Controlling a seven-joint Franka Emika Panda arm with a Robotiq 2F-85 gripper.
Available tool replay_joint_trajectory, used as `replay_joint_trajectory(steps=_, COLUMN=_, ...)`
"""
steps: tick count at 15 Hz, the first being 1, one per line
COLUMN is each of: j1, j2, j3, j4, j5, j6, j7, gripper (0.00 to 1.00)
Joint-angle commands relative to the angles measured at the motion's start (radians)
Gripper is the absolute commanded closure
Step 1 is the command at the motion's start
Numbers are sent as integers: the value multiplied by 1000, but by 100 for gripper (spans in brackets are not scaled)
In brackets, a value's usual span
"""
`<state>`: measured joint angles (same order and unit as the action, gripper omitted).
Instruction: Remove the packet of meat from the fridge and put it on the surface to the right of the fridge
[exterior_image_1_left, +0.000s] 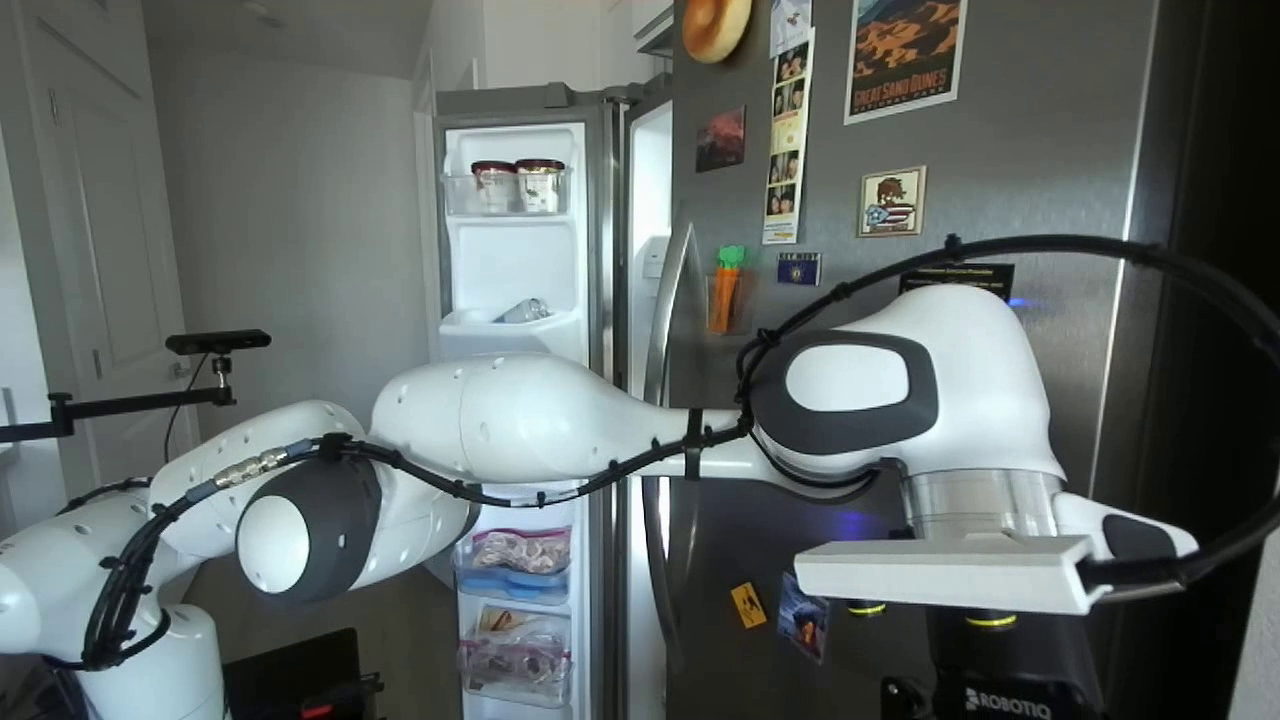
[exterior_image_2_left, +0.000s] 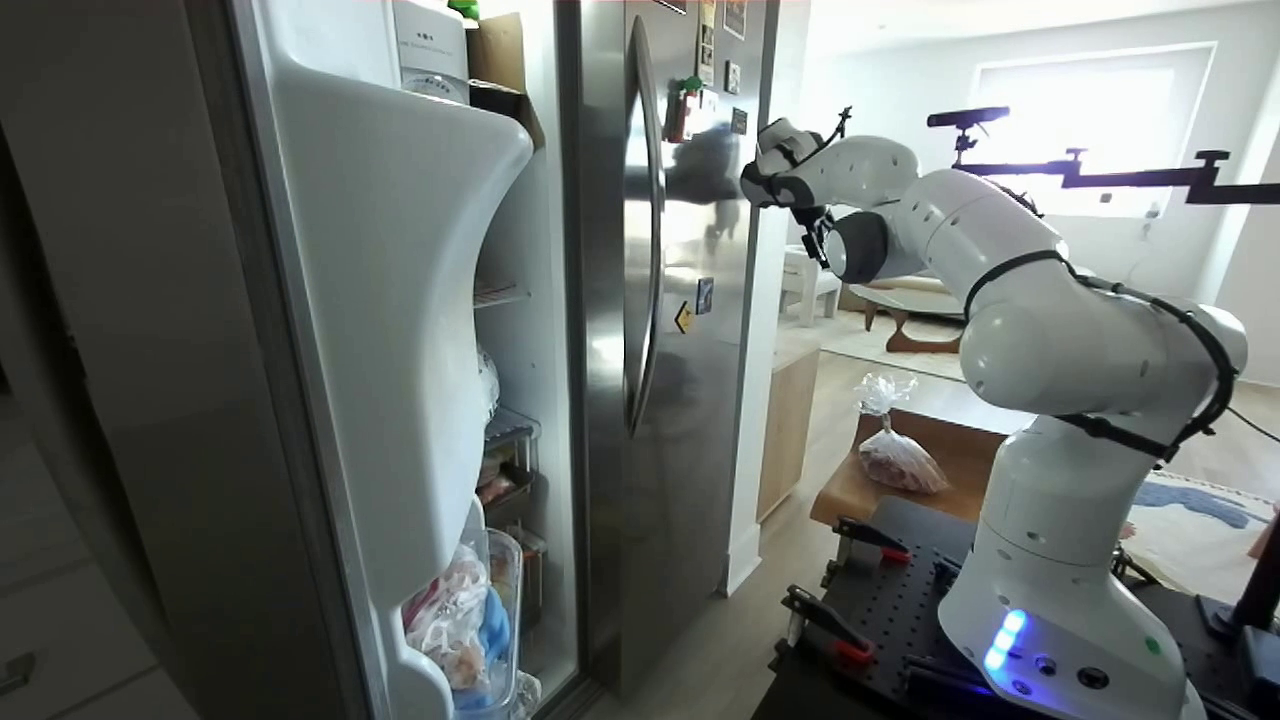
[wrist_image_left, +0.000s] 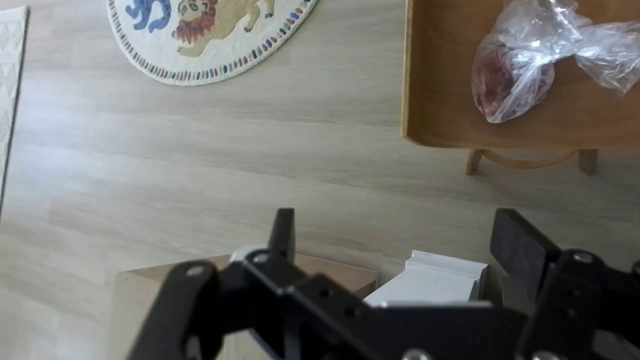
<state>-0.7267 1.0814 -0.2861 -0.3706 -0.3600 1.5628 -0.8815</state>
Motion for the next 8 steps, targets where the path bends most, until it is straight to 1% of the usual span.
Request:
replay_joint_trajectory(steps=1, j1=4, j2=-46, j3=-8, j4=-29, j5=-4, j6=65, j7=-42, gripper=0)
replay_joint_trajectory(steps=4, j1=2, j2=-63, j3=-5, j4=-31, j5=1, j6=106, j7=-63, gripper=0)
replay_joint_trajectory(steps=5, j1=8, j2=-51, j3=-8, j4=-43, j5=3, j6=96, j7=-25, gripper=0)
replay_joint_trajectory(steps=8, j1=7, j2=-60, j3=-8, j4=-43, j5=3, j6=104, j7=-32, gripper=0)
